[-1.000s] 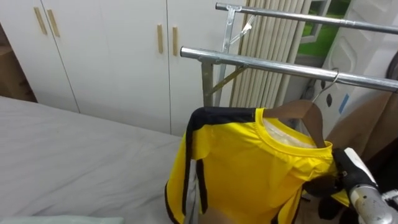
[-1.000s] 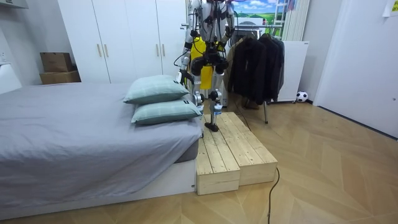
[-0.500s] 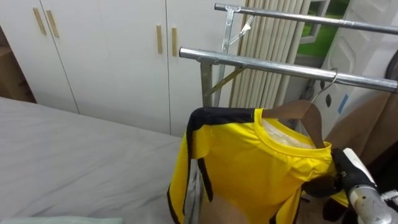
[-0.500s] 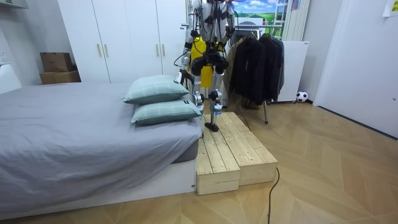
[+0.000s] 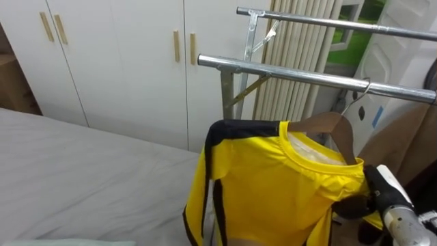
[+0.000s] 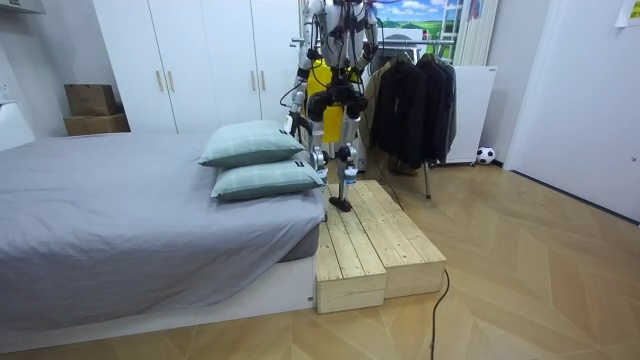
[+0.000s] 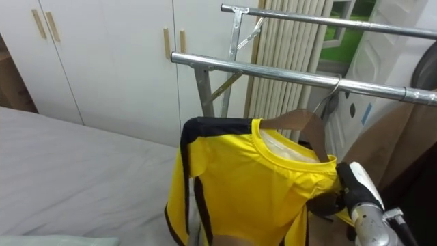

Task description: Hang clothes

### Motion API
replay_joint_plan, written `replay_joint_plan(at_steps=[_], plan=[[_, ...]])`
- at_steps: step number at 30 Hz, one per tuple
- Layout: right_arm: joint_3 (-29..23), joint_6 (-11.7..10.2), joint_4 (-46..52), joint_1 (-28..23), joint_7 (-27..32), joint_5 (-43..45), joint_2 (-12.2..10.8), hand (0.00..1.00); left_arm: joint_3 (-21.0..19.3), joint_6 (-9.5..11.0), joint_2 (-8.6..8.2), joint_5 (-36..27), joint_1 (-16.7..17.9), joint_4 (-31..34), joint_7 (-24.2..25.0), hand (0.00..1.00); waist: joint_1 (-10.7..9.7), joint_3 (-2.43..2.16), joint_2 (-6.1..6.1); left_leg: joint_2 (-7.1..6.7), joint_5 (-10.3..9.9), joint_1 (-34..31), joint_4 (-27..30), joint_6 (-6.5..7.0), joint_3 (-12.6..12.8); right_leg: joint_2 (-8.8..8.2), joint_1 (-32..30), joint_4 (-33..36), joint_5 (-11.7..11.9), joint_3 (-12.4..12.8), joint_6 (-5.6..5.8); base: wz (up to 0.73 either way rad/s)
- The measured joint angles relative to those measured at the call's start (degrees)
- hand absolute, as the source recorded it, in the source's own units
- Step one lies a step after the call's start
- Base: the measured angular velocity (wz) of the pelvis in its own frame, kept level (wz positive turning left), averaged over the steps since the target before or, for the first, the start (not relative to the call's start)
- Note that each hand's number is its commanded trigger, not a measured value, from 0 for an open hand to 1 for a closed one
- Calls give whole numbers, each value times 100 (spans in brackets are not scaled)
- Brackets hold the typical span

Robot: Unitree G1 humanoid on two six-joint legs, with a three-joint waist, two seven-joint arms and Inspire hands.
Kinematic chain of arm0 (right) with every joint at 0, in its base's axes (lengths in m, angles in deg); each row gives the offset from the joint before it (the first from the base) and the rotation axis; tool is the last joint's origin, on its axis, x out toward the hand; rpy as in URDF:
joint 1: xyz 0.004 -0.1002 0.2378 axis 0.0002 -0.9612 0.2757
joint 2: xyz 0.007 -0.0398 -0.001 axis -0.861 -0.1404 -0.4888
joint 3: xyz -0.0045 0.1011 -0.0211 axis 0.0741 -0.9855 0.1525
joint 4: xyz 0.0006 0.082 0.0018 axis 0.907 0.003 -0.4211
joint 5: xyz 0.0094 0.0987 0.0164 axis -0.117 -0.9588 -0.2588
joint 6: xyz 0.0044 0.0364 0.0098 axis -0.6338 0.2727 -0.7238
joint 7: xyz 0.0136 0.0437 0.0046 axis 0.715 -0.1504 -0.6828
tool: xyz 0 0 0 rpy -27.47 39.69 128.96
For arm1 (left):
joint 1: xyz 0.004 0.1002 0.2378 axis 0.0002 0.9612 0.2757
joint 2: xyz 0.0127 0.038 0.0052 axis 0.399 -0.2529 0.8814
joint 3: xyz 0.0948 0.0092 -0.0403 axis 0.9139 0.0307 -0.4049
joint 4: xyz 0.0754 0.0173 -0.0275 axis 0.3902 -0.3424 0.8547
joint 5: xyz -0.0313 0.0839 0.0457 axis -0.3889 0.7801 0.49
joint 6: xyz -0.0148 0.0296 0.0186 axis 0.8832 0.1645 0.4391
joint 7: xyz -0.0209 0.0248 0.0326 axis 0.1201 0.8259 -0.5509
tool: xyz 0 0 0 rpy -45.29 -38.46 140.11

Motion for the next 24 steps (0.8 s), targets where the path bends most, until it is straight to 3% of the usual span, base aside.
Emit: replay_joint_plan(at_steps=[5, 16, 24], plan=[[82, 548, -301, -96, -225, 17, -12, 0, 1, 0, -1, 7, 0, 0, 22, 0, 11, -14, -33, -8, 8, -4, 5, -13, -1, 13, -8, 0, -18, 64, 11, -1], [102, 569, -301, -149, -411, 31, -11, 0, -4, -18, 0, 8, 6, 0, 130, 0, 9, 18, -27, -12, -9, 0, -21, -10, 15, 12, -29, -2, -57, 63, -50, -2], [99, 683, -267, -149, -454, 54, -11, 0, -22, -28, 2, 8, 8, 0, 130, 0, 5, 18, -31, -15, -9, -11, -17, -11, 20, 12, -36, -2, -107, 72, -44, 0]])
